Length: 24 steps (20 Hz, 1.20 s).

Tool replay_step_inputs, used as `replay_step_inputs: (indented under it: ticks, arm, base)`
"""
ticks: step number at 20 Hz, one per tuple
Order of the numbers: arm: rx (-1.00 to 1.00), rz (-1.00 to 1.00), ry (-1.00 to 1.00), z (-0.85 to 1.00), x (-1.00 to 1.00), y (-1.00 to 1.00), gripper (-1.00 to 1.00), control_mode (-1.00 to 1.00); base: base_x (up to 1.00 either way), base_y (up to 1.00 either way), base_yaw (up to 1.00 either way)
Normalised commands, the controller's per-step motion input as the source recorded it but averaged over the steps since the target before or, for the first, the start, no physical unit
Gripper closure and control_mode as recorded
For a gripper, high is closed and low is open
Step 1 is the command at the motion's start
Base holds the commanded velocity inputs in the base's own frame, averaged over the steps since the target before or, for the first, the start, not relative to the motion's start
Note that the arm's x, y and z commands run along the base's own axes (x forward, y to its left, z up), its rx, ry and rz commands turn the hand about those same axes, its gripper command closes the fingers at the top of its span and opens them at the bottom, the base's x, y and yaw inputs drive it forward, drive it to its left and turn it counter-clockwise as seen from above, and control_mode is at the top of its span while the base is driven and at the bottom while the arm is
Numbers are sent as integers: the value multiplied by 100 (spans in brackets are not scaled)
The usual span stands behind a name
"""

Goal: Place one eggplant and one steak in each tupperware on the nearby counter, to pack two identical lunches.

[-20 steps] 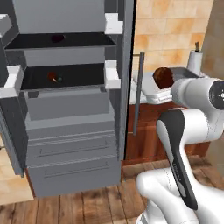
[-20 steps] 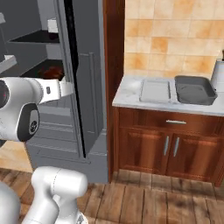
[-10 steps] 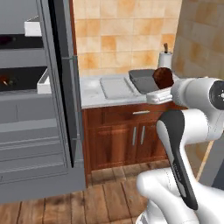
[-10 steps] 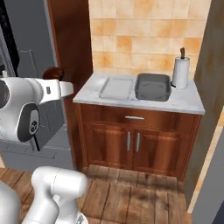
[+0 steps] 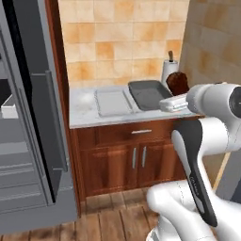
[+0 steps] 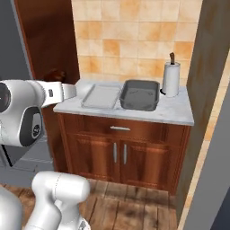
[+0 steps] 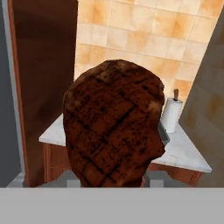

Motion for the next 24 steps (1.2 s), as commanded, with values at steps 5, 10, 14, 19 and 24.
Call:
replay_step_inputs:
  ticks: [5, 10, 14, 19, 24]
  arm:
    - [0, 0, 0, 0, 0, 0, 100, 100]
    - [0, 0, 0, 0, 0, 0, 100, 100]
    - [0, 0, 0, 0, 0, 0, 100, 100]
    - [-2, -7, 0, -37, 1, 0, 100, -100]
    - [-1, -7, 7, -36, 0, 2, 100, -100]
  base:
    - [100, 0, 0]
    - [99, 0, 0]
    - [83, 0, -1]
    - [6, 0, -1]
    - [0, 0, 0]
